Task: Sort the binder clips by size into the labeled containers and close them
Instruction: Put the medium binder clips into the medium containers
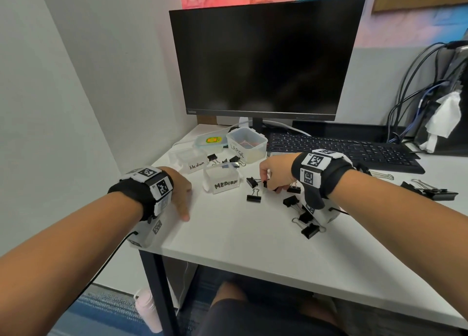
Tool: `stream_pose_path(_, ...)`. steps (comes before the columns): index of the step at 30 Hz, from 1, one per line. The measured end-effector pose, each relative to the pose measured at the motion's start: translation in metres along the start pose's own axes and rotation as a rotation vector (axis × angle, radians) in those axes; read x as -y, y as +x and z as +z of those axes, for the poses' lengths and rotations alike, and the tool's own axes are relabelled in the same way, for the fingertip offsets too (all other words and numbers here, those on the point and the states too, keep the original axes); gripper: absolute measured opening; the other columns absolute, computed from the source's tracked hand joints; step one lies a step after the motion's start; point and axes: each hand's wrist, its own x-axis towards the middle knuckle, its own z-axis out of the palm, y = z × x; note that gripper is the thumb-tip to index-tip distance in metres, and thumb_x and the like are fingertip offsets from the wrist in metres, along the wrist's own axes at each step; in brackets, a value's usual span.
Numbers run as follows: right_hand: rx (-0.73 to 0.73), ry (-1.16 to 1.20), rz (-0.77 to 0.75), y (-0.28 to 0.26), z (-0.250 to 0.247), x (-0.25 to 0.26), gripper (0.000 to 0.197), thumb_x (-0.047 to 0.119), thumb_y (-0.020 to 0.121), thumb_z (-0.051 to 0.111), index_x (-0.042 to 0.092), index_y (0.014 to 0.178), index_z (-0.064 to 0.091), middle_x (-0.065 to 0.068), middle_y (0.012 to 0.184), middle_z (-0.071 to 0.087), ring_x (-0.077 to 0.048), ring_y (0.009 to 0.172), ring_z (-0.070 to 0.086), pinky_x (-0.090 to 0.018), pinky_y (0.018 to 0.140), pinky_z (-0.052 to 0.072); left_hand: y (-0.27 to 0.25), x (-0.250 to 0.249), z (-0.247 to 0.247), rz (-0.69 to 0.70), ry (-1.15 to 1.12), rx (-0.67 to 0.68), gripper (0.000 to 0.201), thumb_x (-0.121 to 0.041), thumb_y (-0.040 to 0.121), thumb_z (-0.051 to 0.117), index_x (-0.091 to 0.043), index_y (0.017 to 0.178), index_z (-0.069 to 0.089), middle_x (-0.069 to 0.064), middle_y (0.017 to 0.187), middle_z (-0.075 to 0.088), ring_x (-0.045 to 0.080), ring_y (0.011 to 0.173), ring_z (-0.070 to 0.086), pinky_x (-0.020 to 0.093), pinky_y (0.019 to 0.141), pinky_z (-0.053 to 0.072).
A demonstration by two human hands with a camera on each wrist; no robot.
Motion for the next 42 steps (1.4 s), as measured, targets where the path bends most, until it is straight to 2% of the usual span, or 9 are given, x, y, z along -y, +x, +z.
stream_pose_path(8, -0.087, 0.015, -0.100, 0.010, -0.009, 0.021, 0.017, 0.011, 0.083, 0.063, 0.024, 0.093, 0.059, -0.008, 0.099, 0.070, -0.015, 0.065, 0.063, -0.028, 0.068, 0.057, -0.005, 0.007, 0.009, 0.030, -0.043, 0.009, 0.093, -0.054, 0.075, 0.071, -0.025, 0.149, 0.022, 0.002, 0.147, 0.039, 0.026, 0.133, 0.040, 0.042, 0.111, 0.031)
stream_pose_path(14, -0.161, 0.053, -0.171, 0.012, -0.011, 0.031, 0.021, 0.006, 0.091, 0.053, 0.016, 0.101, 0.068, -0.003, 0.090, 0.068, -0.011, 0.069, 0.062, -0.018, 0.064, 0.055, -0.004, 0.005, 0.008, 0.027, -0.193, -0.096, 0.104, -0.051, 0.069, 0.078, -0.025, 0.146, 0.014, 0.005, 0.125, 0.055, 0.028, 0.108, 0.058, 0.040, 0.096, 0.045)
stream_pose_path(17, -0.204, 0.167, -0.186, 0.015, -0.012, 0.032, 0.020, 0.007, 0.093, 0.053, 0.013, 0.103, 0.069, -0.001, 0.086, 0.068, -0.003, 0.062, 0.060, -0.005, 0.042, 0.043, -0.003, 0.004, 0.009, 0.034, -0.325, -0.191, 0.097, -0.055, 0.074, 0.071, -0.031, 0.144, 0.009, 0.006, 0.116, 0.058, 0.028, 0.090, 0.062, 0.037, 0.086, 0.050)
stream_pose_path(21, -0.205, 0.208, -0.191, 0.020, -0.012, 0.034, 0.018, 0.024, 0.094, 0.056, 0.014, 0.100, 0.070, 0.000, 0.085, 0.072, -0.004, 0.064, 0.062, -0.010, 0.049, 0.048, 0.002, 0.001, 0.010, 0.090, -0.495, -0.258, 0.093, -0.054, 0.083, 0.063, -0.030, 0.149, 0.002, 0.008, 0.148, 0.039, 0.030, 0.118, 0.054, 0.036, 0.082, 0.052)
stream_pose_path(24, -0.208, 0.225, -0.196, 0.025, -0.014, 0.037, 0.019, 0.025, 0.093, 0.057, 0.014, 0.099, 0.071, -0.003, 0.089, 0.074, -0.010, 0.071, 0.065, -0.020, 0.070, 0.054, 0.004, -0.004, 0.005, 0.092, -0.514, -0.265, 0.092, -0.058, 0.085, 0.057, -0.027, 0.152, 0.001, 0.006, 0.151, 0.035, 0.029, 0.126, 0.048, 0.033, 0.078, 0.046)
stream_pose_path(29, -0.230, 0.267, -0.239, 0.030, -0.020, 0.042, 0.009, 0.015, 0.091, 0.057, 0.015, 0.097, 0.063, -0.005, 0.091, 0.071, -0.011, 0.074, 0.066, -0.025, 0.070, 0.057, 0.010, -0.009, -0.008, 0.079, -0.456, -0.271, 0.084, -0.062, 0.088, 0.048, -0.023, 0.151, 0.008, 0.007, 0.146, 0.040, 0.028, 0.123, 0.050, 0.029, 0.064, 0.044)
stream_pose_path(32, -0.254, 0.253, -0.236, 0.036, -0.019, 0.043, 0.009, 0.012, 0.091, 0.057, 0.018, 0.099, 0.058, -0.005, 0.091, 0.072, -0.012, 0.073, 0.065, -0.030, 0.075, 0.058, 0.015, -0.012, -0.011, 0.075, -0.402, -0.264, 0.080, -0.068, 0.086, 0.044, -0.022, 0.147, 0.021, 0.005, 0.136, 0.050, 0.026, 0.122, 0.050, 0.033, 0.091, 0.042)
stream_pose_path(34, -0.261, 0.237, -0.228, 0.040, -0.016, 0.045, 0.010, 0.011, 0.091, 0.057, 0.018, 0.097, 0.057, -0.007, 0.093, 0.073, -0.015, 0.075, 0.065, -0.034, 0.080, 0.058, 0.017, -0.014, -0.011, 0.060, -0.386, -0.261, 0.076, -0.067, 0.087, 0.043, -0.020, 0.145, 0.025, 0.005, 0.132, 0.053, 0.025, 0.119, 0.051, 0.033, 0.093, 0.038)
stream_pose_path(42, -0.242, 0.164, -0.235, 0.045, -0.009, 0.048, 0.017, 0.008, 0.093, 0.055, 0.009, 0.104, 0.067, -0.006, 0.093, 0.071, -0.008, 0.069, 0.060, -0.010, 0.054, 0.040, 0.017, -0.007, -0.016, 0.075, -0.387, -0.175, 0.073, -0.066, 0.085, 0.047, -0.030, 0.144, 0.023, 0.009, 0.128, 0.057, 0.023, 0.093, 0.058, 0.023, 0.054, 0.040)
